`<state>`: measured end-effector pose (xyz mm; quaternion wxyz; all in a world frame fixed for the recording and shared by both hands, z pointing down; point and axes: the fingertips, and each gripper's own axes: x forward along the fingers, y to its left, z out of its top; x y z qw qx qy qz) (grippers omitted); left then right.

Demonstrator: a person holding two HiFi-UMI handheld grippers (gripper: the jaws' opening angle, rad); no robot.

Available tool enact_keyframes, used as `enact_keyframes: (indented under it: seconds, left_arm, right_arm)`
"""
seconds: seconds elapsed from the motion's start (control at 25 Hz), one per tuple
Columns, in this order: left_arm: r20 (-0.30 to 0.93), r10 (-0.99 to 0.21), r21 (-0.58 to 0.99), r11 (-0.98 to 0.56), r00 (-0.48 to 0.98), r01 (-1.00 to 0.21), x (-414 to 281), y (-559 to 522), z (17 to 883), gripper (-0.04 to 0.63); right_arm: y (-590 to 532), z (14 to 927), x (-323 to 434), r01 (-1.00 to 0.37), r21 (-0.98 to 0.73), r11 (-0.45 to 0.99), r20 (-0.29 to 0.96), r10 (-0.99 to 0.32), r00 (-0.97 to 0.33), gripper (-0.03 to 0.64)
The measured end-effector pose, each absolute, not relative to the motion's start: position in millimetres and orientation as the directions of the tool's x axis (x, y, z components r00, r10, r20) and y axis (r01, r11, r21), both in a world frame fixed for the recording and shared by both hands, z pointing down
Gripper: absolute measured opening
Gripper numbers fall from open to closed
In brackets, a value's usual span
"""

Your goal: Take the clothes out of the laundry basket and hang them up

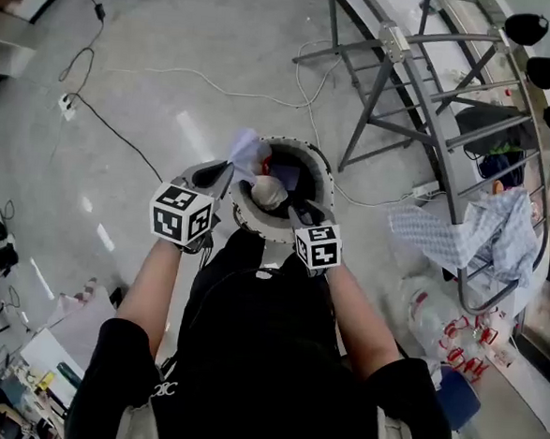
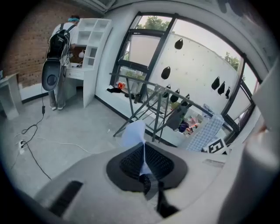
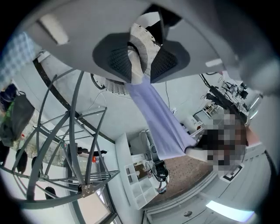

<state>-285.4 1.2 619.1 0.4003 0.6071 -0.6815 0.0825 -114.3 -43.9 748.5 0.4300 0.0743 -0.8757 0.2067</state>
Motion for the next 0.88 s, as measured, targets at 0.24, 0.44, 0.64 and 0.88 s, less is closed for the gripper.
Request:
enact_keyframes:
  seconds: [0.24,0.44,0.64,0.88]
  left_arm:
    - [0.562,-0.827,0.328,0.214,0.008,-0.920,-292,-1,518,0.012]
    - [0.478,-0.878,0.309,0.182,-0.013,-0.934,-295,-16,443,0.012]
    - [0.381,-0.924,0.239,0.115,-0.016,-0.964,-296,-30,368,0.012]
    - [0.261,-0.965,0.141,0.038,0.000,-0.989,-290,-44,295,0.012]
  right_arm:
    - [-34,731,-124,-0.241,-0.281,0.929,0.763,0.064,-0.643,0.153]
    - [-32,728,-144,-0.187,-0.266,0.946,0.745,0.079,-0.663,0.158]
    - [-19,729,-163,-0.152,-0.260,0.953,0.744,0.098,-0.661,0.166]
    - [-32,712,-202,-0.161,-0.191,0.968,0.722,0.027,-0.691,0.210]
